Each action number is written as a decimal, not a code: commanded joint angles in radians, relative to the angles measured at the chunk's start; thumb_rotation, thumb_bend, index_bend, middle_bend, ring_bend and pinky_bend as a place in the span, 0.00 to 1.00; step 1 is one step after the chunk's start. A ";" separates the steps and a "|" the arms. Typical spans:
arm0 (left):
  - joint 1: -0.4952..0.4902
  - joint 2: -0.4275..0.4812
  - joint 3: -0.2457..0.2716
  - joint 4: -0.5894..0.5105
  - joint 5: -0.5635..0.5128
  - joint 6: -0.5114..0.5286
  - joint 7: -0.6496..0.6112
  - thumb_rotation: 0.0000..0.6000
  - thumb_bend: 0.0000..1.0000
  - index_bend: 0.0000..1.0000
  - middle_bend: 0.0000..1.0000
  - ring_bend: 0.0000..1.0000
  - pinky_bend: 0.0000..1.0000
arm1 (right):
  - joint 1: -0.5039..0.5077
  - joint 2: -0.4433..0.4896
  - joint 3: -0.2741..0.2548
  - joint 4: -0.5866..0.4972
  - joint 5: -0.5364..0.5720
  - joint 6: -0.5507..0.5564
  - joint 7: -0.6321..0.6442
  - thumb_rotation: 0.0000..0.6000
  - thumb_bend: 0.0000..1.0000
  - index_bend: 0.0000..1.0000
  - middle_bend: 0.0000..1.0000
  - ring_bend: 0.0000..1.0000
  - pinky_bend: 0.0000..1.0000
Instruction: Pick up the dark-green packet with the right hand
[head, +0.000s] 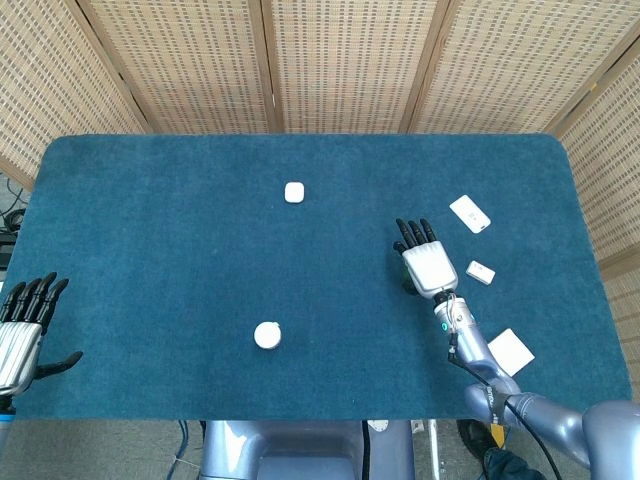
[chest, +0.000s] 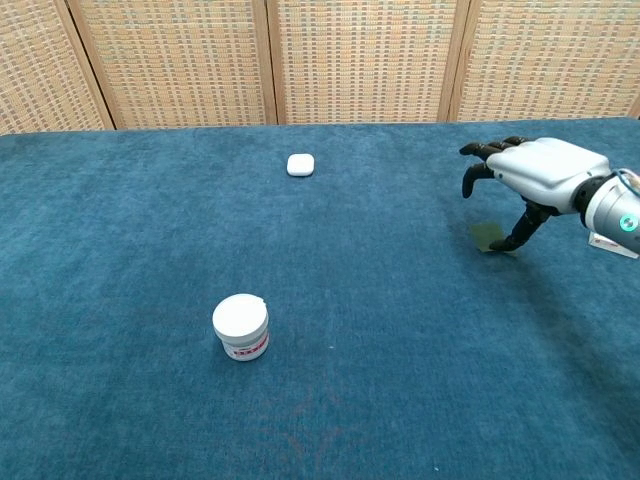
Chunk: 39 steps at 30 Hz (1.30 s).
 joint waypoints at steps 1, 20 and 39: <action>0.000 0.000 0.000 0.000 0.000 0.001 -0.001 1.00 0.00 0.00 0.00 0.00 0.00 | 0.008 -0.038 -0.008 0.058 -0.003 -0.007 0.003 1.00 0.23 0.30 0.01 0.00 0.00; -0.002 0.007 0.001 -0.006 0.003 0.000 -0.012 1.00 0.00 0.00 0.00 0.00 0.00 | 0.038 -0.135 -0.006 0.272 0.000 -0.067 0.030 1.00 0.30 0.32 0.02 0.00 0.00; -0.003 0.006 0.003 -0.006 0.002 -0.001 -0.009 1.00 0.00 0.00 0.00 0.00 0.00 | 0.040 -0.127 -0.012 0.281 -0.007 -0.112 0.053 1.00 0.48 0.56 0.06 0.00 0.00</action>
